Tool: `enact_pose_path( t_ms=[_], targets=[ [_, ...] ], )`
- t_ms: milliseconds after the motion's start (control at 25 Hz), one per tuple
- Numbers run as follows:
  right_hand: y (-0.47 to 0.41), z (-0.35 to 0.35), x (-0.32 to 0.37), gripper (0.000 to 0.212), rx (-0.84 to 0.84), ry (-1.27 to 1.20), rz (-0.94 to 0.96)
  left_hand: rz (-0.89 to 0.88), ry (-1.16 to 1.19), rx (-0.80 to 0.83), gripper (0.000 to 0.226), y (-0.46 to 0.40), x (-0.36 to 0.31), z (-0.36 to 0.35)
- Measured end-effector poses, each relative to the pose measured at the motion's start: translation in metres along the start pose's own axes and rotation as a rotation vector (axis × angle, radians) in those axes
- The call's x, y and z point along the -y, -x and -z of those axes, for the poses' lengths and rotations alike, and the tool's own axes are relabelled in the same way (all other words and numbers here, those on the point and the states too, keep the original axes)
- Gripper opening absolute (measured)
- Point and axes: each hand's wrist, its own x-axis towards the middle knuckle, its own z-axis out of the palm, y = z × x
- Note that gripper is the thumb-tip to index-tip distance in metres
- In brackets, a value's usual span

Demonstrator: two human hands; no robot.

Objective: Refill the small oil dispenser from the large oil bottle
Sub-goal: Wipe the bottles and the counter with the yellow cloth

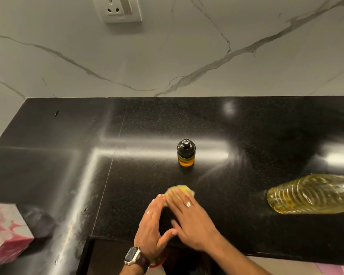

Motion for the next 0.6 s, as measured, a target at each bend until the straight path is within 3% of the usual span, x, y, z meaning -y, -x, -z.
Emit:
enact_pose_path(
  t_ms=[160,280,440,520,600],
  targets=[
    [-0.115,0.014,-0.006,0.075,0.044,0.033,-0.116,0.097,0.082,-0.076,0.095,0.017,0.004,0.000],
    [-0.136,0.003,0.017,0.077,0.065,0.097,-0.129,0.170,0.135,-0.197,0.101,0.010,-0.002,0.000],
    [-0.045,-0.018,0.045,0.078,0.117,0.108,0.191,0.221,0.118,-0.325,0.111,0.010,-0.001,0.001],
    [0.021,-0.024,0.042,0.082,0.093,0.101,0.201,0.247,0.129,-0.326,0.113,0.010,-0.002,0.000],
    [0.067,-0.022,0.011,0.089,0.030,0.160,0.015,0.254,0.147,-0.314,0.114,0.009,-0.002,-0.002]
  ],
)
